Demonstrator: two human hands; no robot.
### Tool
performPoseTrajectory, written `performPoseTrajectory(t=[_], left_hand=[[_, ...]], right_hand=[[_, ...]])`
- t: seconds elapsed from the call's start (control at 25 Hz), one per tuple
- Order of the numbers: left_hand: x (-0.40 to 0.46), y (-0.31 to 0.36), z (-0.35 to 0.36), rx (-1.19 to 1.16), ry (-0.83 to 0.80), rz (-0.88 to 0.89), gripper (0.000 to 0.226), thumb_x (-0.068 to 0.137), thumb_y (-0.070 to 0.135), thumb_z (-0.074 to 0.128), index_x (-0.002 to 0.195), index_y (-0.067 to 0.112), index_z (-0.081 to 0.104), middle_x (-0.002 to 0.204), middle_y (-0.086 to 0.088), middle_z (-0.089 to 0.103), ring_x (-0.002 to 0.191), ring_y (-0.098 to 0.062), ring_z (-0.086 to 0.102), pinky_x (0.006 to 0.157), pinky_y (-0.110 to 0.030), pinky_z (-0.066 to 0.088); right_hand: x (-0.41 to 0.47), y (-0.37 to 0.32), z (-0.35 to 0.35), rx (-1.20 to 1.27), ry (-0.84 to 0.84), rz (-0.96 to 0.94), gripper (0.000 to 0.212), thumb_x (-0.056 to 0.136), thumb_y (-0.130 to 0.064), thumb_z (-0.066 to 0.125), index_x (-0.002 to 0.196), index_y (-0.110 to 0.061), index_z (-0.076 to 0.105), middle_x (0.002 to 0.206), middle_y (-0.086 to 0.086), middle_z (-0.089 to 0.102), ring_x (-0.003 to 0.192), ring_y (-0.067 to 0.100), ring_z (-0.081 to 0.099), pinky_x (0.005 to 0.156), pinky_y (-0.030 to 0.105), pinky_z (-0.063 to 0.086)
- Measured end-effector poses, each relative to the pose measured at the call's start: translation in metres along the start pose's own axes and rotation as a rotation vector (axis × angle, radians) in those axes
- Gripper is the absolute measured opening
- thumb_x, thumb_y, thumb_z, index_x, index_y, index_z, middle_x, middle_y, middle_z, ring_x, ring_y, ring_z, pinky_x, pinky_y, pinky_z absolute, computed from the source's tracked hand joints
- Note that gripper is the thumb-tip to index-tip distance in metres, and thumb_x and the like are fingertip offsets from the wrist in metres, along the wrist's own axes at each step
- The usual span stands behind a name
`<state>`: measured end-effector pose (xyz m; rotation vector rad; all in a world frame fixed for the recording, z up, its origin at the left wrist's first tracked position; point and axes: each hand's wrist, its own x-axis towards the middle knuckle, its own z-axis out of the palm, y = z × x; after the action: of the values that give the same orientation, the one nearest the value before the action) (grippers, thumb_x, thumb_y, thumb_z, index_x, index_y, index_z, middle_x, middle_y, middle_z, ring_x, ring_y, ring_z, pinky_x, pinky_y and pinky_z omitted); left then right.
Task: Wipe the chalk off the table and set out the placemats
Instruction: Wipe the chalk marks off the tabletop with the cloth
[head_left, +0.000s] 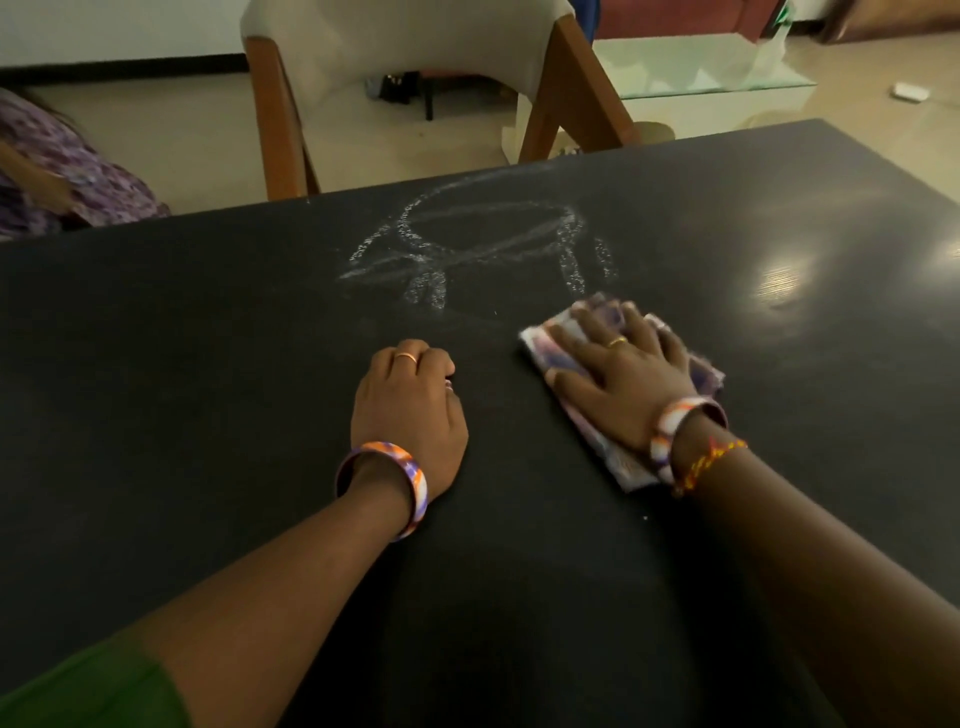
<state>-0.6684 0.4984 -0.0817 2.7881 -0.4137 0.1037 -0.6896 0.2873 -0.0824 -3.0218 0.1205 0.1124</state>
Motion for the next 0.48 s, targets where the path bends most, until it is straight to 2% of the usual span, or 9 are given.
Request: performPoseTrajectory(t=[0.08,0.12,0.24,0.32,0.4,0.48], left_hand=[[0.002,0.001,-0.001,0.004,-0.008,-0.01,0.027,0.092,0.02,0.043,0.117,0.017,0.053,0.124,-0.001,0.048,0.115,-0.017,0.042,0.093,-0.028,0.038],[0.002,0.001,-0.002,0.008,-0.015,-0.012,0.027,0.092,0.02,0.043,0.117,0.017,0.052,0.125,-0.001,0.047,0.116,-0.017,0.042,0.094,-0.028,0.038],[0.004,0.002,-0.001,0.022,-0.034,-0.018,0.027,0.093,0.022,0.042,0.118,0.018,0.05,0.126,0.0,0.046,0.118,-0.017,0.04,0.095,-0.028,0.037],[0.003,0.001,-0.001,0.032,-0.031,-0.019,0.028,0.093,0.022,0.041,0.119,0.019,0.049,0.127,0.001,0.045,0.118,-0.016,0.04,0.096,-0.028,0.037],[0.004,0.001,0.0,0.029,-0.027,-0.019,0.028,0.093,0.023,0.041,0.12,0.02,0.049,0.126,0.001,0.045,0.118,-0.015,0.039,0.096,-0.027,0.037],[0.003,0.001,0.0,0.029,-0.027,-0.018,0.028,0.093,0.023,0.04,0.12,0.02,0.049,0.127,0.002,0.045,0.119,-0.015,0.039,0.096,-0.027,0.037]], right_hand=[[-0.021,0.004,-0.003,-0.007,-0.012,-0.094,0.061,0.079,-0.071,0.015,0.138,-0.06,0.009,0.156,-0.022,0.005,0.147,0.02,-0.004,0.115,0.041,-0.004],[-0.018,0.016,-0.006,0.002,0.004,-0.042,0.059,0.081,-0.071,0.017,0.138,-0.06,0.011,0.156,-0.022,0.007,0.147,0.02,-0.001,0.116,0.041,-0.002],[0.036,0.059,-0.012,0.115,0.051,0.312,0.054,0.093,-0.063,0.028,0.145,-0.048,0.023,0.158,-0.015,0.01,0.147,0.025,0.002,0.116,0.048,0.001],[0.077,0.065,-0.011,0.167,0.049,0.428,0.056,0.094,-0.062,0.024,0.147,-0.043,0.022,0.159,-0.009,0.01,0.146,0.031,-0.002,0.115,0.056,-0.002],[0.095,0.051,-0.012,0.182,0.04,0.422,0.056,0.095,-0.061,0.022,0.148,-0.041,0.02,0.16,-0.007,0.008,0.145,0.034,-0.005,0.113,0.059,-0.004],[0.073,0.028,-0.012,0.153,0.019,0.302,0.054,0.096,-0.059,0.022,0.147,-0.045,0.017,0.16,-0.01,0.006,0.146,0.031,-0.005,0.114,0.055,-0.003]])
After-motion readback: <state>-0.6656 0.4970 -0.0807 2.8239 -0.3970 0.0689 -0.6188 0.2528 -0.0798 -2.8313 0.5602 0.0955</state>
